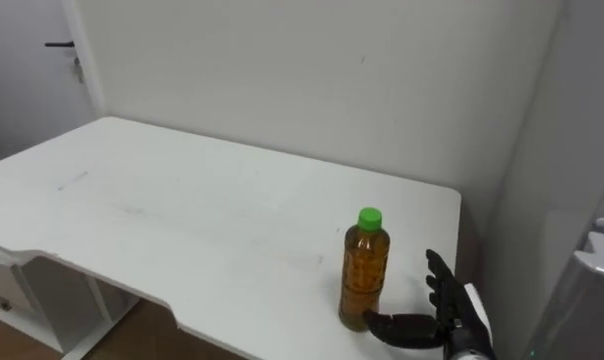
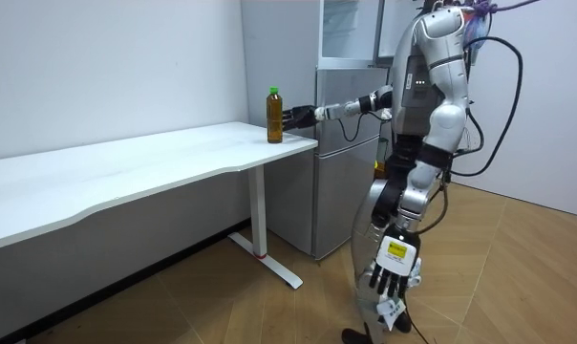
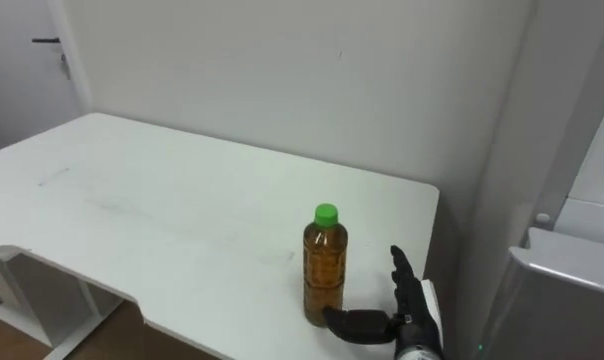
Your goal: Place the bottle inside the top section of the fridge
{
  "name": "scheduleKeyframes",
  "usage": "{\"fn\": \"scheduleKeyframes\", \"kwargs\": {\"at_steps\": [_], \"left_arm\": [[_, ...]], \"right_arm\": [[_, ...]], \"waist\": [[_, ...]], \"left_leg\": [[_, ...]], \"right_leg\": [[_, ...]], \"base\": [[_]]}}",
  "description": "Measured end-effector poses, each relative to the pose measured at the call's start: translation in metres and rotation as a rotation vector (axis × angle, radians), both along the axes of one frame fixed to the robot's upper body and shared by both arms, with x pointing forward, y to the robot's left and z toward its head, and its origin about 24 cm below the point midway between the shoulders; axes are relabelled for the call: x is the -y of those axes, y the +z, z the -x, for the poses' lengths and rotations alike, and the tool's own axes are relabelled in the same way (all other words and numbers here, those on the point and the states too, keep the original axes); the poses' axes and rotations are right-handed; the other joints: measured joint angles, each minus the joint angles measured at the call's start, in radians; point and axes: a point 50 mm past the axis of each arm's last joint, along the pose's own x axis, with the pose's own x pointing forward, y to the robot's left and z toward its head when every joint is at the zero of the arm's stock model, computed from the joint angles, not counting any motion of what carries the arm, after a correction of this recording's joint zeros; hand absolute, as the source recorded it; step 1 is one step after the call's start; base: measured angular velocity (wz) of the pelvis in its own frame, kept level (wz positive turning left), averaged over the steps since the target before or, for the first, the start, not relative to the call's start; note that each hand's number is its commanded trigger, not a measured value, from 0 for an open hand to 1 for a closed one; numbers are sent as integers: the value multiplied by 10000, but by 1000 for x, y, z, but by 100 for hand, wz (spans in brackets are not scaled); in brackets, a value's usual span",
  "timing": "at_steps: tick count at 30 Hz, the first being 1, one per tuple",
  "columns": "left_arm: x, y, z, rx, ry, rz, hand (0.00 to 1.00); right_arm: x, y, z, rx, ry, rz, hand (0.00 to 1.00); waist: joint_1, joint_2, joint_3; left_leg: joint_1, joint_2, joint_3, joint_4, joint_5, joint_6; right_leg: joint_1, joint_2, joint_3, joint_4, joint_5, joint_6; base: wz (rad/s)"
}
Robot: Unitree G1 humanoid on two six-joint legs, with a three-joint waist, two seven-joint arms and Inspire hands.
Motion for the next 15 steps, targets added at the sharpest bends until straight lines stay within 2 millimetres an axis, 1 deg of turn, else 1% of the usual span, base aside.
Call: {"fn": "scheduleKeyframes", "kwargs": {"at_steps": [3,6,10,13,15], "left_arm": [[0,0,2,-41,260,91,0],[1,-1,3,-41,382,133,0],[3,-1,2,4,387,163,0],[2,-1,-2,155,359,162,0],[1,0,-3,173,351,139,0]], "right_arm": [[1,-1,0,-38,-182,50,0],[0,1,-1,16,-189,65,0],[-3,3,-3,104,-212,104,0],[-3,3,-3,85,-393,38,0],[-4,1,-2,2,-374,-62,0]], "waist": [[204,0,-2],[226,-28,-20],[284,-52,-32],[417,-166,-16],[488,-304,-6]], "left_leg": [[-9,-17,-4,7,4,4],[-21,-52,-36,-1,32,22],[36,-69,-44,-59,57,46],[27,-98,-89,-96,64,57],[3,-118,-118,-92,72,70]], "right_leg": [[-6,-17,-30,-6,-11,18],[-14,-61,-157,3,-23,39],[-86,-121,-168,207,-31,52],[-95,-144,-171,213,-31,55],[-96,-162,-177,202,-35,65]], "base": [[1],[9],[1],[1],[5]]}}
